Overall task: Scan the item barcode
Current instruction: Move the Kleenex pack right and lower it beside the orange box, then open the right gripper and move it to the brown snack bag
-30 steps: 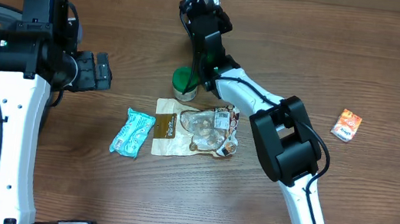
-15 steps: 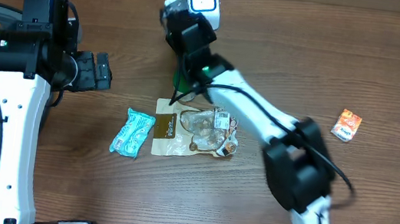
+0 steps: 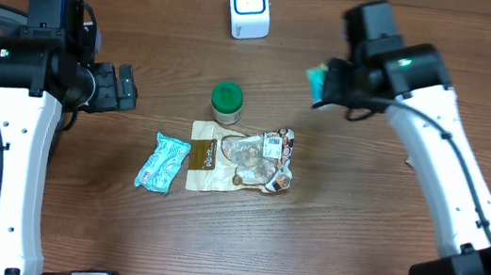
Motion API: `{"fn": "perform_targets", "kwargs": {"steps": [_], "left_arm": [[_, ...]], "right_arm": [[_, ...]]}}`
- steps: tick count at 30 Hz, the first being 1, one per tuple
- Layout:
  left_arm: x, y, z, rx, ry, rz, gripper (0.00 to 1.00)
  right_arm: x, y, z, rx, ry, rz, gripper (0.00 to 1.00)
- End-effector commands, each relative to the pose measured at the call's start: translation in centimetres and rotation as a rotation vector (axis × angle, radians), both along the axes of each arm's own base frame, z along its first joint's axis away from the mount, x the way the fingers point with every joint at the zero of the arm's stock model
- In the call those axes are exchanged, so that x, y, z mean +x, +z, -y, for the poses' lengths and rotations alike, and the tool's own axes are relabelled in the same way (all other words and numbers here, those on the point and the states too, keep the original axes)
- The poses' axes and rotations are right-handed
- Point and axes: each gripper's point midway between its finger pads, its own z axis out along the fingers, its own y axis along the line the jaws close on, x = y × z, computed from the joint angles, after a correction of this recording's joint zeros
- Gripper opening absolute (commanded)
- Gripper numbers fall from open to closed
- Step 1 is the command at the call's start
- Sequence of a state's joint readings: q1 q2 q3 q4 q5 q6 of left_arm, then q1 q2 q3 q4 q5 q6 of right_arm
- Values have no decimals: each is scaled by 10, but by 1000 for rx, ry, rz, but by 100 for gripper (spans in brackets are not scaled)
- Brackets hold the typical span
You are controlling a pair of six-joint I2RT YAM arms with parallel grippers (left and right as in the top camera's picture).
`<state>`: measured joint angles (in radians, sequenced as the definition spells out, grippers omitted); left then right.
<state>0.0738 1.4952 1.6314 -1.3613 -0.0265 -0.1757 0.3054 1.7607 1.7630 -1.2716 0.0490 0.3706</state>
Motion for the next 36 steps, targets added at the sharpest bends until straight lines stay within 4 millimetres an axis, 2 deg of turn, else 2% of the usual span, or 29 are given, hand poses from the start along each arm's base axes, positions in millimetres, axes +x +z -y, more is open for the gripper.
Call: {"fn": "perform_targets", "kwargs": {"steps": [1, 7, 13, 14, 15, 17, 18, 20, 23, 27, 29, 32, 36], "left_arm": [[2, 2, 0, -5, -6, 6, 100], [2, 2, 0, -5, -6, 6, 100], [2, 2, 0, -5, -6, 6, 100], [2, 2, 0, -5, -5, 6, 100], [2, 2, 0, -5, -6, 6, 100], [2, 2, 0, -5, -6, 6, 100], [2, 2, 0, -5, -6, 6, 100], [2, 2, 0, -6, -6, 6, 99], [2, 2, 0, -5, -6, 6, 100], [2, 2, 0, -5, -6, 6, 100], [2, 2, 0, -5, -6, 6, 100], [2, 2, 0, -5, -6, 6, 100], [2, 2, 0, -5, -6, 6, 100]], "right_arm": [[-9, -29, 35, 20, -157, -110, 4], [-24, -92, 108, 21, -409, -216, 4], [-46, -140, 148, 29, -544, -266, 4], [-49, -143, 151, 29, -553, -273, 8], [-52, -146, 153, 28, -561, -284, 18], [-58, -147, 154, 24, -560, -305, 44], [-59, -147, 153, 26, -549, -312, 52], [-57, -144, 143, 70, -471, -317, 56], [-53, -131, 114, 210, -343, -318, 57], [-48, -91, 46, 520, -89, -262, 57], [-52, -77, 19, 601, -19, -259, 58], [-64, -67, -19, 642, 91, -276, 58], [-75, -68, -54, 583, 213, -270, 54]]}}
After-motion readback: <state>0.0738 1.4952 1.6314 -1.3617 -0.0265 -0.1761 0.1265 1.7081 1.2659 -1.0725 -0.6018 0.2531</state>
